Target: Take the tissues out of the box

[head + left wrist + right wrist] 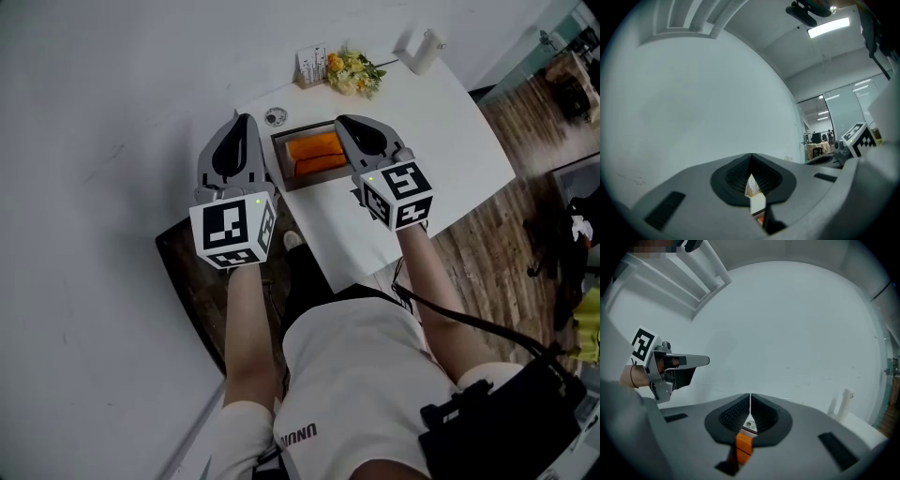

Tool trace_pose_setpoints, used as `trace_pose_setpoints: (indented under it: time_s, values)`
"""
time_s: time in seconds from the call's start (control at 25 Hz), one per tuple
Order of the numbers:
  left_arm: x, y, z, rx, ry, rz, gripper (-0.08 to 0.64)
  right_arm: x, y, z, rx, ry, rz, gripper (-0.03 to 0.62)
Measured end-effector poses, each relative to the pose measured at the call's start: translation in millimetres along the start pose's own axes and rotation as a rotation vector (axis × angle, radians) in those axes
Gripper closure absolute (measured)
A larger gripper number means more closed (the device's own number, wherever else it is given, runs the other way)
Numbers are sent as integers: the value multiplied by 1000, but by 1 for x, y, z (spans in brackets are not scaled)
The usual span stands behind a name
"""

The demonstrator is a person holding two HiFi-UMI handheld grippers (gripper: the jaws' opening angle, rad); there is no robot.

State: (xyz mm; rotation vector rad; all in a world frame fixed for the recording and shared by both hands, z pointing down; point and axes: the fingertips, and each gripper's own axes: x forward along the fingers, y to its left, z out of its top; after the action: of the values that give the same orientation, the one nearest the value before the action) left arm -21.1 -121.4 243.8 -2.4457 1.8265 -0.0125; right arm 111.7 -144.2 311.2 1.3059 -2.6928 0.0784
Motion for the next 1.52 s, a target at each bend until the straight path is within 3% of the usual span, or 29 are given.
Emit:
trace_pose_setpoints:
  time_s: [0.48, 1.52]
  values:
    - [27, 20, -29, -38, 41, 16, 546, 38, -9, -31, -69, 139, 74, 569]
    - [35, 37, -92, -127, 146, -12, 546, 83, 11, -84, -246, 396, 325, 563]
